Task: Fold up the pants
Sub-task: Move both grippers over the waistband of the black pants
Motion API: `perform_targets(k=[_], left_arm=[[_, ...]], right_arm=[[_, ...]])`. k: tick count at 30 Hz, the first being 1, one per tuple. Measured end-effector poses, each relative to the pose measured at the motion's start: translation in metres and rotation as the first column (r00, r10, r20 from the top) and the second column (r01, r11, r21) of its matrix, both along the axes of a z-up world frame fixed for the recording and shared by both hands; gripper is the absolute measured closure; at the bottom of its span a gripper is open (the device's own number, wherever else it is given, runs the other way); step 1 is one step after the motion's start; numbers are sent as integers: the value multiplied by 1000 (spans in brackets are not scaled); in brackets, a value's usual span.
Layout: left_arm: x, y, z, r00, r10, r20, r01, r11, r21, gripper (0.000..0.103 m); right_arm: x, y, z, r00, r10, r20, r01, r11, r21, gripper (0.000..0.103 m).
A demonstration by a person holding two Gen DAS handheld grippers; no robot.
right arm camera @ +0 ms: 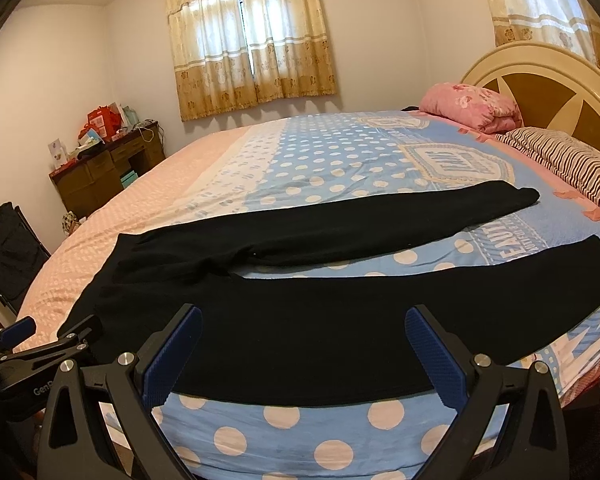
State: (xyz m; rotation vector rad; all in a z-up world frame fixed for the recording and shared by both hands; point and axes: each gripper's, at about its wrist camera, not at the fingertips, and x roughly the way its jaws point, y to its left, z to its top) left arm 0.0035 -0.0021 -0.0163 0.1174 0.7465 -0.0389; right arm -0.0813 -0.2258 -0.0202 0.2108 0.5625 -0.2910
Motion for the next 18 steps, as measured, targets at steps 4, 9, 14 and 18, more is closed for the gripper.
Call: perform_targets(k=[4, 9, 14, 18], left_arm=[[0, -2, 0, 1000, -7, -1, 7, 1000, 5, 0], [1, -3, -2, 1000, -9, -5, 9, 1000, 4, 0], [2, -4, -3, 1000, -8, -15, 8, 1000, 7, 0], [3, -5, -5, 1000, -7, -20, 7, 1000, 15, 0]], right_arm=[[0, -3, -1, 1000, -6, -1, 6, 1000, 5, 1], [0, -3, -2, 1000, -5, -3, 5, 1000, 6, 1], [1, -2, -4, 1000, -3, -9, 3, 1000, 5, 1], [1, -2, -5, 1000, -5, -11, 5, 1000, 7, 1]])
